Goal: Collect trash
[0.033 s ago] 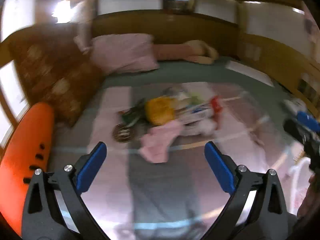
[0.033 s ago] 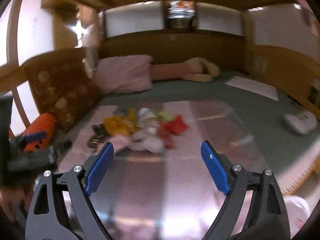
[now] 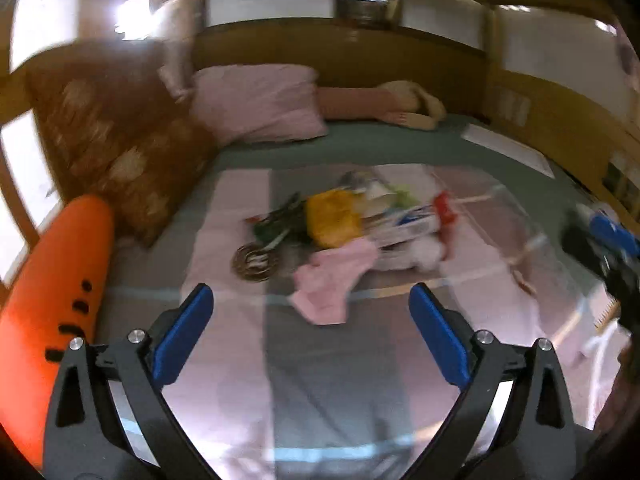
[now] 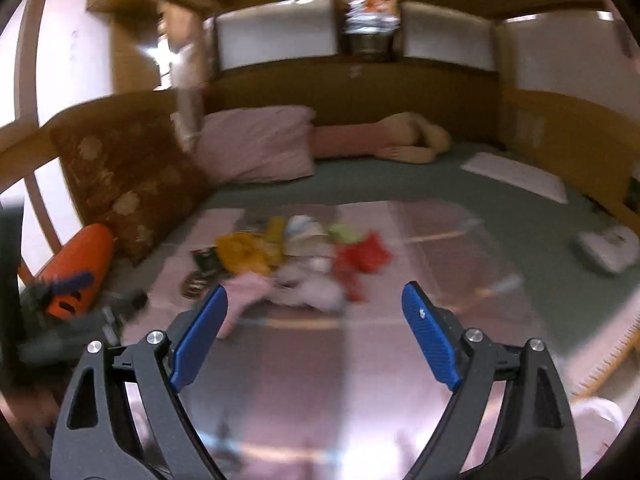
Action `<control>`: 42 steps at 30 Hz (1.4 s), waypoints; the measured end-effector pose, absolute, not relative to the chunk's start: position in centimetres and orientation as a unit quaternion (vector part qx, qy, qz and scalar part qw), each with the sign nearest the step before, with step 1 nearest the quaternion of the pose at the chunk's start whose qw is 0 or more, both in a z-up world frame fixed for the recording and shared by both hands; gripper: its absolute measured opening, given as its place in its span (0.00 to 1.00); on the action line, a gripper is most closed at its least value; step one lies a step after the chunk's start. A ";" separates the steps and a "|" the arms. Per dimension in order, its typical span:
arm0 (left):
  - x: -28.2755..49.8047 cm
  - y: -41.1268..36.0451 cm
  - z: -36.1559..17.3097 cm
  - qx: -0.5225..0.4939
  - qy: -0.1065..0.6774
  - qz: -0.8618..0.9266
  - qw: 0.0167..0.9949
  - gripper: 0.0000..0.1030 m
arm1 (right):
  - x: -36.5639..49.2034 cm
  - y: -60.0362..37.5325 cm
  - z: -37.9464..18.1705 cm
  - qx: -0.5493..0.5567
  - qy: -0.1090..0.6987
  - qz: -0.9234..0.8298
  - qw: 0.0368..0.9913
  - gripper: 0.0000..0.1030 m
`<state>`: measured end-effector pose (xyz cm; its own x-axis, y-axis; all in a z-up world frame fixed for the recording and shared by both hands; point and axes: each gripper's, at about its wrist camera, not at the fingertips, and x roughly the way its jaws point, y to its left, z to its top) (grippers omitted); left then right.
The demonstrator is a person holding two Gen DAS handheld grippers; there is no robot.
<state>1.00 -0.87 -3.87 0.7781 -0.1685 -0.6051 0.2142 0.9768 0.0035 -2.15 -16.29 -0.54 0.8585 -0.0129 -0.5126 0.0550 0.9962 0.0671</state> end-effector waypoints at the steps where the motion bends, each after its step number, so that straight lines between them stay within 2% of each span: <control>1: 1.7 -0.3 -4.8 0.035 0.328 -0.094 0.939 0.95 | -0.7 -15.4 -1.1 0.035 0.274 -0.018 0.961 0.85; 3: 3.7 0.1 -6.2 0.030 0.367 -0.085 0.926 0.95 | 1.2 -14.0 -3.0 0.012 0.279 -0.029 0.960 0.85; 6: 5.0 -0.8 -6.7 0.057 0.359 -0.064 0.929 0.94 | 1.7 -14.2 -5.0 0.026 0.292 -0.041 0.955 0.85; 11: 4.1 -1.0 -6.2 0.037 0.353 -0.079 0.932 0.94 | 0.5 -15.0 -4.2 0.016 0.272 -0.065 0.960 0.85; 17: 4.1 -0.3 -6.2 0.003 0.347 -0.063 0.936 0.94 | 1.0 -16.5 -4.9 0.029 0.287 -0.074 0.955 0.85; 42: 4.3 -0.1 -5.9 0.015 0.339 -0.058 0.939 0.94 | 1.5 -16.1 -5.6 0.027 0.294 -0.069 0.953 0.85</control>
<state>4.29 -0.07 -5.92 0.7639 -0.0994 -0.6376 0.1198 0.9927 -0.0112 1.49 -16.09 -5.59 0.8176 -0.1147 -0.5643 0.1466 0.9891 0.0114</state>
